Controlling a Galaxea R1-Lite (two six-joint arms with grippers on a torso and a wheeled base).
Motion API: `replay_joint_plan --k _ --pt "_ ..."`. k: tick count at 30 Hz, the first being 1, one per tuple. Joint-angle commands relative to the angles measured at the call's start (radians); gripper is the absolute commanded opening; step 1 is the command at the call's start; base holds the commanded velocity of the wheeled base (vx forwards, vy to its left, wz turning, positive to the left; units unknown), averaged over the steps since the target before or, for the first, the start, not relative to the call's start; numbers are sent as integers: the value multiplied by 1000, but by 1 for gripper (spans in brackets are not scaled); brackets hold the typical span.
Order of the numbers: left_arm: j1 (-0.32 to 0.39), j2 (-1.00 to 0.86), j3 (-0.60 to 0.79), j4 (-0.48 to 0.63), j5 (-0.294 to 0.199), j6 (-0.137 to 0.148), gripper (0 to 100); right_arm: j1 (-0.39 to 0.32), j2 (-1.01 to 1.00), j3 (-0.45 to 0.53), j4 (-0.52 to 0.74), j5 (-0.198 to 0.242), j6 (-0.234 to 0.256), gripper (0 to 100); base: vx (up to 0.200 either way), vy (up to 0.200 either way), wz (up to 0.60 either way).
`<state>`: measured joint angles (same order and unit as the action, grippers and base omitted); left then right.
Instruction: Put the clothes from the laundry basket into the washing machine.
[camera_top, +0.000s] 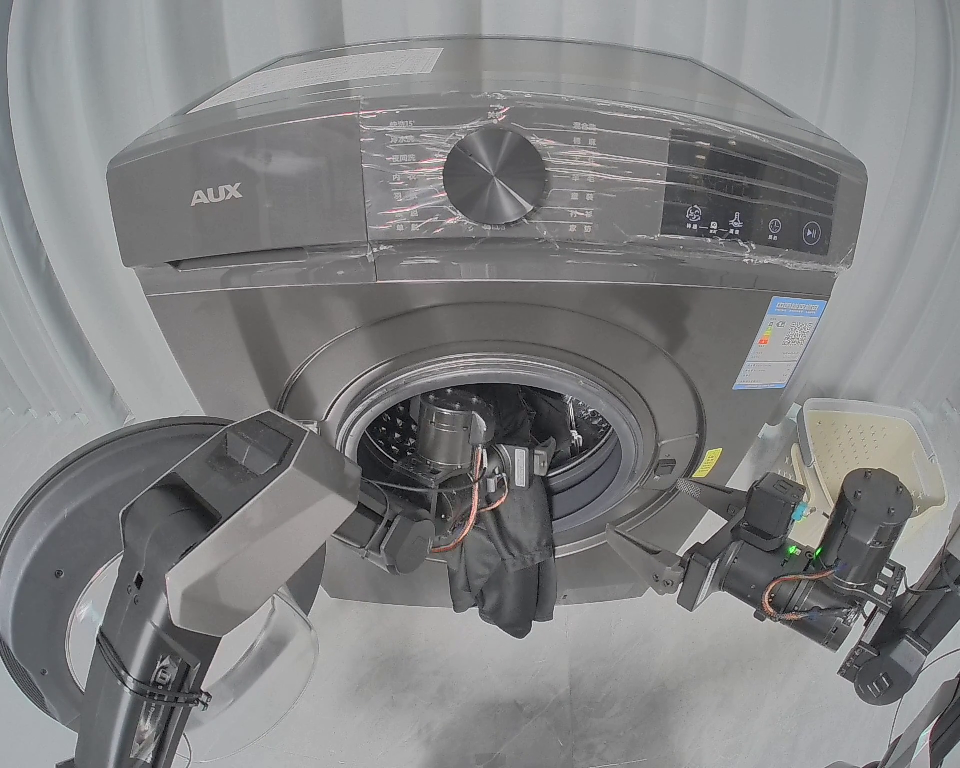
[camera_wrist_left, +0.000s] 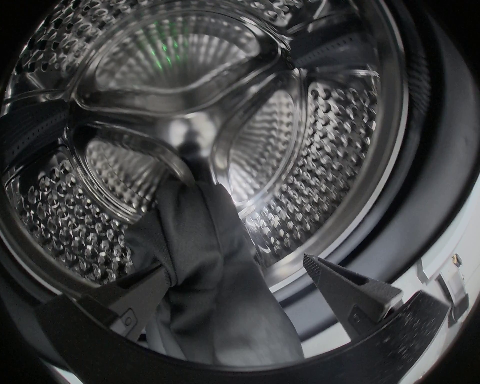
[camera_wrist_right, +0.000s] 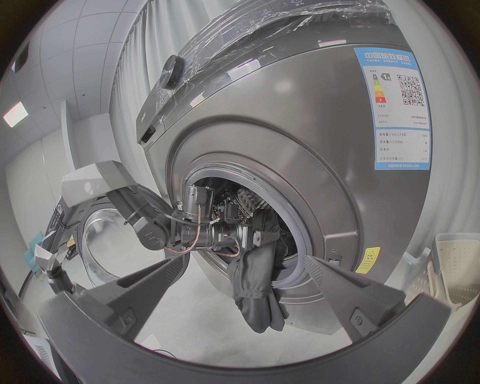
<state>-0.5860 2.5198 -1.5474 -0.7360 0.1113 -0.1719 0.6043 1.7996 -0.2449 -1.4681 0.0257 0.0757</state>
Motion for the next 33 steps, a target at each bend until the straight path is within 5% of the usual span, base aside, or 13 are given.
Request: replay_joint_plan --k 1,5,8,20,21,28,33 --pt "-31 -68 124 38 -28 9 100 2 1 -2 -1 0 -1 100 0 0 0" --pt "-31 -36 164 29 -39 23 100 2 3 -4 -1 0 -1 100 0 0 0" --pt "-25 -4 182 15 -48 71 100 3 3 -5 -1 -1 -1 100 0 0 0" --pt "-15 76 162 -17 -38 91 100 2 4 -7 -1 0 -1 100 0 0 0" --pt "-14 77 158 -17 -36 92 0 3 4 -7 -1 0 -1 100 0 0 0" --pt "2 103 75 -26 -1 94 0 5 3 -10 -1 2 -1 100 0 0 0" --pt "8 159 -82 -123 80 74 0 6 3 -11 -1 0 -1 100 0 0 0"
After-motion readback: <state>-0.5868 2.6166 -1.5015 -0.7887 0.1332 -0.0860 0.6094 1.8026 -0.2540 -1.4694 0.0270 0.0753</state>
